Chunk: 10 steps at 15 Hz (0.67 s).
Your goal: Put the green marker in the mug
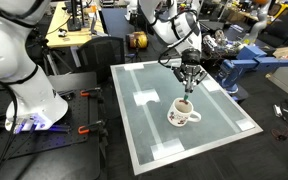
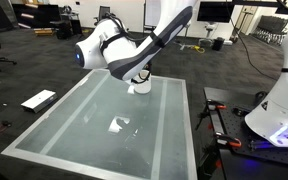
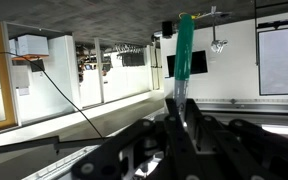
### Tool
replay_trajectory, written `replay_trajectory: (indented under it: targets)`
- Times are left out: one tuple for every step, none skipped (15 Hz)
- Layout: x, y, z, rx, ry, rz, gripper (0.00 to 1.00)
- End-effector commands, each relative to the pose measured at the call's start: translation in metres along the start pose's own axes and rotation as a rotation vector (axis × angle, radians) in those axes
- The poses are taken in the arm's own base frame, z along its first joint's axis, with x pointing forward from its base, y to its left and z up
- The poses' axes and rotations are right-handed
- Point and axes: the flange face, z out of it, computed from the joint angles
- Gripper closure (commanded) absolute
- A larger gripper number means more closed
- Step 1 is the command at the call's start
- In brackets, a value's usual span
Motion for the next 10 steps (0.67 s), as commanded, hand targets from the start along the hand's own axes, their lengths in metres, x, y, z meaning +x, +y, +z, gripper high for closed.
replay_trajectory:
  targets:
    - [-0.011,0.002,0.009,-0.041,-0.009,-0.016,0.97]
    - [-0.015,0.003,0.011,-0.047,-0.008,-0.025,0.97]
    - [-0.019,0.003,0.012,-0.051,-0.006,-0.028,0.97]
    - [-0.022,0.004,0.013,-0.053,-0.004,-0.034,0.97]
    - [-0.025,0.005,0.014,-0.056,-0.003,-0.039,0.67]
    - [-0.027,0.005,0.015,-0.058,-0.003,-0.042,0.60]
    - [-0.029,0.006,0.015,-0.059,-0.003,-0.044,0.54]
    - [-0.030,0.007,0.015,-0.061,-0.002,-0.045,0.47]
    - [-0.031,0.007,0.015,-0.061,-0.002,-0.047,0.38]
    - [-0.031,0.007,0.014,-0.061,-0.002,-0.047,0.32]
